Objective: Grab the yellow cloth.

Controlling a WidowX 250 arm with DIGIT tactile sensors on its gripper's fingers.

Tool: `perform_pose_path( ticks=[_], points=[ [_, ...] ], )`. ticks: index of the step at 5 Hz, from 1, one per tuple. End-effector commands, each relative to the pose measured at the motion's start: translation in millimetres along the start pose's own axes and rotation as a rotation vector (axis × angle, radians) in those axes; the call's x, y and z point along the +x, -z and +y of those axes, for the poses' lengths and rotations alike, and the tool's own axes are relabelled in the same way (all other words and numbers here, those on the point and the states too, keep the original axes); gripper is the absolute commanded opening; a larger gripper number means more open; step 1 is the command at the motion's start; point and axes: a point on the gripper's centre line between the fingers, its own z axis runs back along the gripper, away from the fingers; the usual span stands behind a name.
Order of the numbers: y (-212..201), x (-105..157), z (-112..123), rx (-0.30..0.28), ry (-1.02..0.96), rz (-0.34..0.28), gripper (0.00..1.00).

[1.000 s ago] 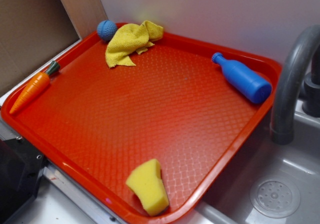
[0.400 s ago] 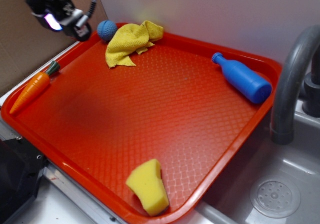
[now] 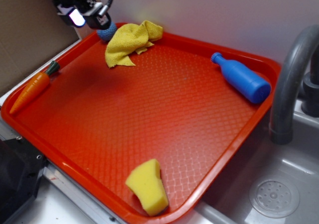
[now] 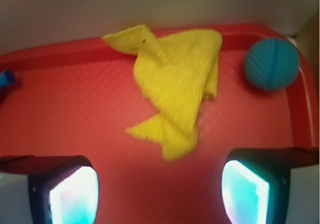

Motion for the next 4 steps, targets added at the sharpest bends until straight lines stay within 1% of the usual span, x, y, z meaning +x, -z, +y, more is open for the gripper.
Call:
perform_pose_path(
  ticks=[1, 3, 4],
  points=[
    [5, 10, 5, 0.066, -0.003, -0.013, 1.0],
    [5, 10, 5, 0.066, -0.003, -0.013, 1.0],
    [59, 22, 4, 0.169, -0.054, 0.072, 1.0]
  ],
)
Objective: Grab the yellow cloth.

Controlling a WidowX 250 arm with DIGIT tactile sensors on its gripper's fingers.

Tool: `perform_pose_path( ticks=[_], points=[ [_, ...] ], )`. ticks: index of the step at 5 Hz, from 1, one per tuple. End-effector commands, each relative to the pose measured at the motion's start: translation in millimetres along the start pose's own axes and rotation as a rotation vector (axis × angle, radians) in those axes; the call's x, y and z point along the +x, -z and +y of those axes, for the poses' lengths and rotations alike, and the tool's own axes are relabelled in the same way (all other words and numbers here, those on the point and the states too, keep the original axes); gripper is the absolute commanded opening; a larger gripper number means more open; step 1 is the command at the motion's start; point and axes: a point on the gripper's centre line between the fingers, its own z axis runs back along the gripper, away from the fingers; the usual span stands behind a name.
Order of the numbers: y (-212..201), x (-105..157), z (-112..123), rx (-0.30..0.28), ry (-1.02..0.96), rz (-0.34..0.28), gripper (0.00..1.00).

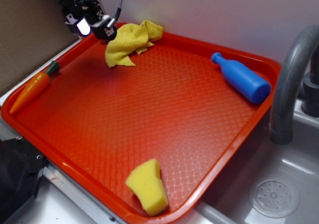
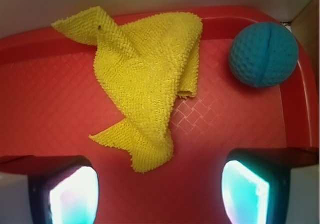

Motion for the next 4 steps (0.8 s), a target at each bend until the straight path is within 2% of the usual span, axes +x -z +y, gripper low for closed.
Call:
perform_pose_path(
  ticks=[1, 2, 4],
  points=[
    [73, 37, -29, 0.124, 0.024, -0.035, 1.0],
    [77, 37, -44, 0.102, 0.091, -0.028, 0.0],
    [54, 32, -32, 0.14, 0.059, 0.016, 0.0]
  ],
)
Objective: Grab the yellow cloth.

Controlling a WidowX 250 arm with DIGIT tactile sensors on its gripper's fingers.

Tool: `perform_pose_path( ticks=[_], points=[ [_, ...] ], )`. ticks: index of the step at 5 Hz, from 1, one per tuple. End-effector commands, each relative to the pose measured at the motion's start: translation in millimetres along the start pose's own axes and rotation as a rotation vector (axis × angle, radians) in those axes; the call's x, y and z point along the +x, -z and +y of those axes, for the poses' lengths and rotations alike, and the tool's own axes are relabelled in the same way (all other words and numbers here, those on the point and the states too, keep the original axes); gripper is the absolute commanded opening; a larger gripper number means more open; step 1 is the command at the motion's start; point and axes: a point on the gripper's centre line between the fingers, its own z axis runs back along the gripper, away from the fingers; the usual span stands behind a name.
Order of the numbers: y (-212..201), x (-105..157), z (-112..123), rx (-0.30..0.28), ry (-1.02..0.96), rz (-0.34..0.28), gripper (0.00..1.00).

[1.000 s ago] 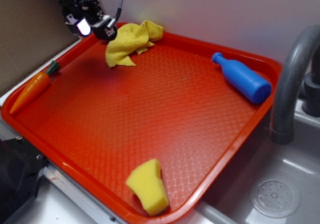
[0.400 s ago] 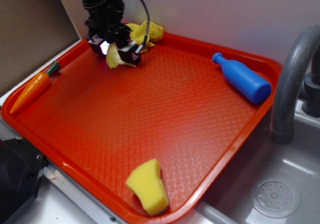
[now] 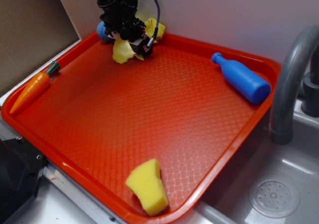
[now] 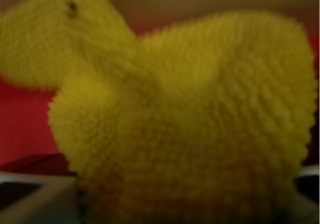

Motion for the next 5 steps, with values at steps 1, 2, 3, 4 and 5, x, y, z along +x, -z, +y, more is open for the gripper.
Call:
perform_pose_path(
  ticks=[1, 2, 3, 4, 5],
  points=[
    [-13, 6, -2, 0.035, -0.005, -0.004, 0.0],
    [-14, 6, 0, 0.041, 0.008, 0.041, 0.0],
    [-68, -23, -45, -0.048, 0.126, 0.041, 0.0],
    [-128, -61, -82, -0.135, 0.179, 0.092, 0.0],
    [-179, -79, -93, -0.148, 0.231, 0.043, 0.0]
  ],
)
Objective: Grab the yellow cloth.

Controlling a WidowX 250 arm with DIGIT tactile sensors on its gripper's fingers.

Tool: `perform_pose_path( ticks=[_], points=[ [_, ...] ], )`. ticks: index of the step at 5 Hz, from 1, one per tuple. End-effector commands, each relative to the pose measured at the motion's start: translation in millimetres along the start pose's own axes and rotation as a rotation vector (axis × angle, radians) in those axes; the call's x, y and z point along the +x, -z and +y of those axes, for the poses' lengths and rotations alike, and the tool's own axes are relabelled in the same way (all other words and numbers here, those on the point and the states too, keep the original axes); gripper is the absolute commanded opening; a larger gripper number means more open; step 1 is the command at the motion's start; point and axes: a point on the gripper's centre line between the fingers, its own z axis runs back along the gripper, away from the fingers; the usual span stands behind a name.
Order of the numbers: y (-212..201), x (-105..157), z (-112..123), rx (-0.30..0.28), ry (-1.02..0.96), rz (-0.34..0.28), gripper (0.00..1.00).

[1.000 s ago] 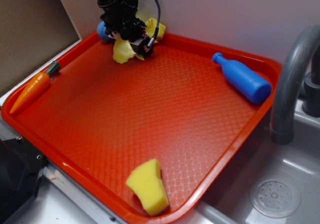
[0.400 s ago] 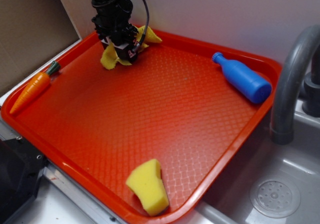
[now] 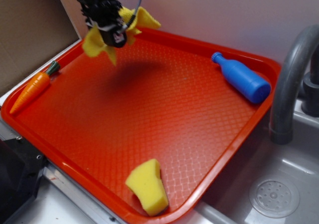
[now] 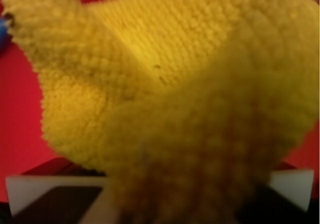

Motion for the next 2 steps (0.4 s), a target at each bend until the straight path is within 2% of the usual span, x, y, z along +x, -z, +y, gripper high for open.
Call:
perform_pose_path(
  ticks=[1, 2],
  points=[
    [-100, -24, -47, 0.065, 0.056, -0.13, 0.0],
    [-87, -19, -46, 0.067, 0.056, -0.13, 0.0]
  ],
)
